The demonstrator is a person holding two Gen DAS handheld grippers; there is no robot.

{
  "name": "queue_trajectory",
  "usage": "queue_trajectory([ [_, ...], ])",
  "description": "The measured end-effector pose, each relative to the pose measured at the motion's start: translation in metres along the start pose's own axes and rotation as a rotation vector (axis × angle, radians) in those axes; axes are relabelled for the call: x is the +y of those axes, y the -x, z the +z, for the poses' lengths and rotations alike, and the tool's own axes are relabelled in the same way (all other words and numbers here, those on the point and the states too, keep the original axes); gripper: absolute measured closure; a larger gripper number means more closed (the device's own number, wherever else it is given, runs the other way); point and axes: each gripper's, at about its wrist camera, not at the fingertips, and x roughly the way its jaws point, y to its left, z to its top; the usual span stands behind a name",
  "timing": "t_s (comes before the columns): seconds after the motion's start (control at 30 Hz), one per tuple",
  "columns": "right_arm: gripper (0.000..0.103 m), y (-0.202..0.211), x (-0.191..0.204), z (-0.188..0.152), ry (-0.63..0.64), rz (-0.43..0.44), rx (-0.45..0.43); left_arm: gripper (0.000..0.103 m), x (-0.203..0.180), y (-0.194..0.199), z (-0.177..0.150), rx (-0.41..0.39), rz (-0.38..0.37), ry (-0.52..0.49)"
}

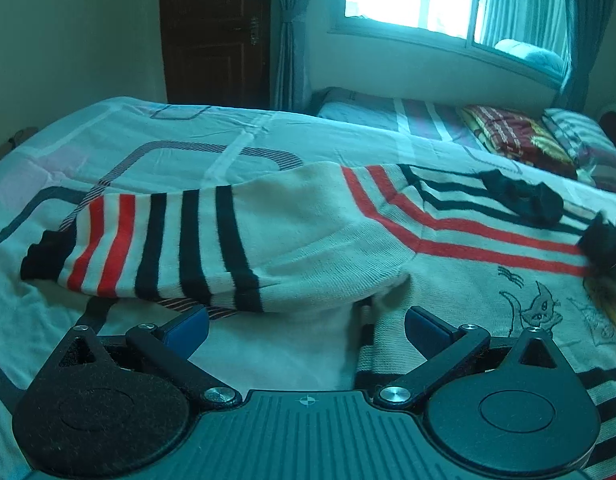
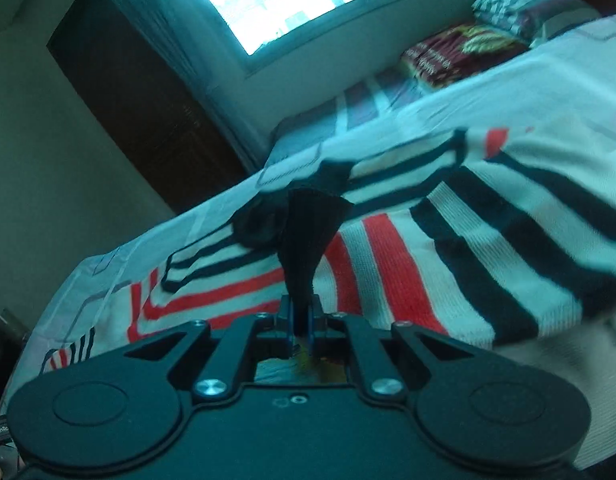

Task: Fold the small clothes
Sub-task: 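Fold the held sleeve across the sweater body and open the right tool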

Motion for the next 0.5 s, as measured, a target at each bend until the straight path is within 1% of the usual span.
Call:
queue_trajectory([
  [0.13, 0.096, -0.011, 0.015, -0.011, 0.03, 0.035, 0.024, 0.0, 0.004, 0.002, -0.001, -0.018, -0.034, 0.03],
  [0.27, 0.095, -0.022, 0.032, -0.022, 0.091, 0.037, 0.052, 0.0, -0.002, 0.001, 0.001, -0.026, -0.067, 0.033],
  [0.3, 0.095, -0.024, 0.035, -0.025, 0.109, 0.034, 0.067, 0.004, -0.004, 0.0, 0.002, -0.025, -0.075, 0.031],
  [0.33, 0.091, -0.028, 0.038, -0.031, 0.132, 0.04, 0.091, 0.011, -0.007, -0.001, 0.004, -0.023, -0.084, 0.03],
  [0.37, 0.087, -0.029, 0.042, -0.036, 0.165, 0.046, 0.087, 0.02, -0.01, -0.003, 0.006, -0.014, -0.094, 0.03],
  [0.4, 0.082, -0.028, 0.048, -0.041, 0.216, 0.048, 0.071, 0.021, -0.012, -0.006, 0.007, -0.004, -0.108, 0.036],
  [0.47, 0.063, -0.028, 0.058, -0.047, 0.301, 0.062, 0.064, 0.021, -0.019, -0.009, 0.011, -0.004, -0.131, 0.048],
  [0.5, 0.06, -0.027, 0.061, -0.049, 0.329, 0.071, 0.062, 0.021, -0.023, -0.01, 0.013, -0.007, -0.143, 0.048],
])
